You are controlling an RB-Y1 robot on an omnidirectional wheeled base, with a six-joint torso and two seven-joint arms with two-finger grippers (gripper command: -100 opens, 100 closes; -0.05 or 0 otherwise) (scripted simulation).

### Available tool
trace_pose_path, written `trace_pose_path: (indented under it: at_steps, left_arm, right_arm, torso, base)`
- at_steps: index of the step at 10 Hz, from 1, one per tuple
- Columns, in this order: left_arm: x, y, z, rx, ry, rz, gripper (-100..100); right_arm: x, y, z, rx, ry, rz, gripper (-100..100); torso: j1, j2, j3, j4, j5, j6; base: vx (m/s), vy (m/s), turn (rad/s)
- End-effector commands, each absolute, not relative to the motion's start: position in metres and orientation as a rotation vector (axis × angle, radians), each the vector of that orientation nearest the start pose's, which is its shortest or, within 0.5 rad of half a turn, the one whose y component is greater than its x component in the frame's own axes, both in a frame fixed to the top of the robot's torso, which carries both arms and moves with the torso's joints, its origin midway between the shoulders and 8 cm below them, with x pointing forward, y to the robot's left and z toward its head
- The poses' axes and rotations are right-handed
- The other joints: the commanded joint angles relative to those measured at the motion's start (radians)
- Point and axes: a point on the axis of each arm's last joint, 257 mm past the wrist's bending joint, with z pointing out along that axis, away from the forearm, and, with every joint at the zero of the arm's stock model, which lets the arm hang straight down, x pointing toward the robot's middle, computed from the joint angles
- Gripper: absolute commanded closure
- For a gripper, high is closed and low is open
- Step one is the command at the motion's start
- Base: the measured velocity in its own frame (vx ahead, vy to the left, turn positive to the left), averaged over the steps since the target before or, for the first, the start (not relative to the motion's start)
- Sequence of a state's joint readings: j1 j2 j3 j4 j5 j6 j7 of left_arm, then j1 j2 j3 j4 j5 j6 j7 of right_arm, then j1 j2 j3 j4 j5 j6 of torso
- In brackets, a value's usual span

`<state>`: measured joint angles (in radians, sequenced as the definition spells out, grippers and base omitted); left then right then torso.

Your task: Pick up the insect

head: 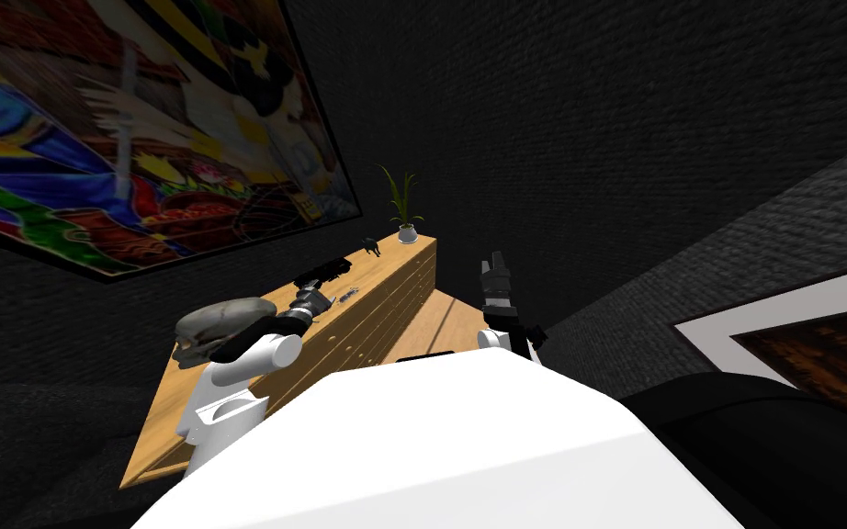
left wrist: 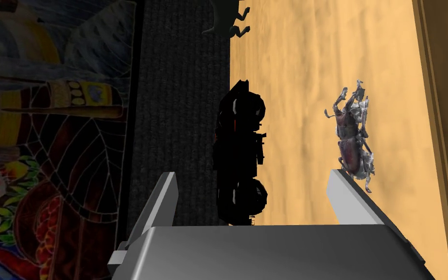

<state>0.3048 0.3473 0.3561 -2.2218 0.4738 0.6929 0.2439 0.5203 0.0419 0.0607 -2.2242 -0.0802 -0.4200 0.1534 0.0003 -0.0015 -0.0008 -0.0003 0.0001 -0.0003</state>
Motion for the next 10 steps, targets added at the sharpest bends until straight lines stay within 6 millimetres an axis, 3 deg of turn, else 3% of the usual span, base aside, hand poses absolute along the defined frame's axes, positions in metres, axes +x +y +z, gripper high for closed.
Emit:
trace_pose_path:
  at_steps: [1, 10]
  left_arm:
    - [0.427, 0.416, -0.161, -1.701, 1.116, -1.115, -100]
    - [0.417, 0.418, -0.196, -1.907, 1.196, -1.045, -100]
  right_arm:
    - [0.366, -0.276, -0.024, 0.806, 0.686, 1.231, 0]
    - [0.366, -0.277, -0.024, 0.806, 0.686, 1.231, 0]
  torso:
    - [0.0, 0.0, 0.0, 0.0, 0.0, 0.0]
    - [0.0, -0.002, -0.001, 0.0, 0.0, 0.0]
  base:
    - [0.019, 0.003, -0.056]
    - [0.031, 0.002, -0.032]
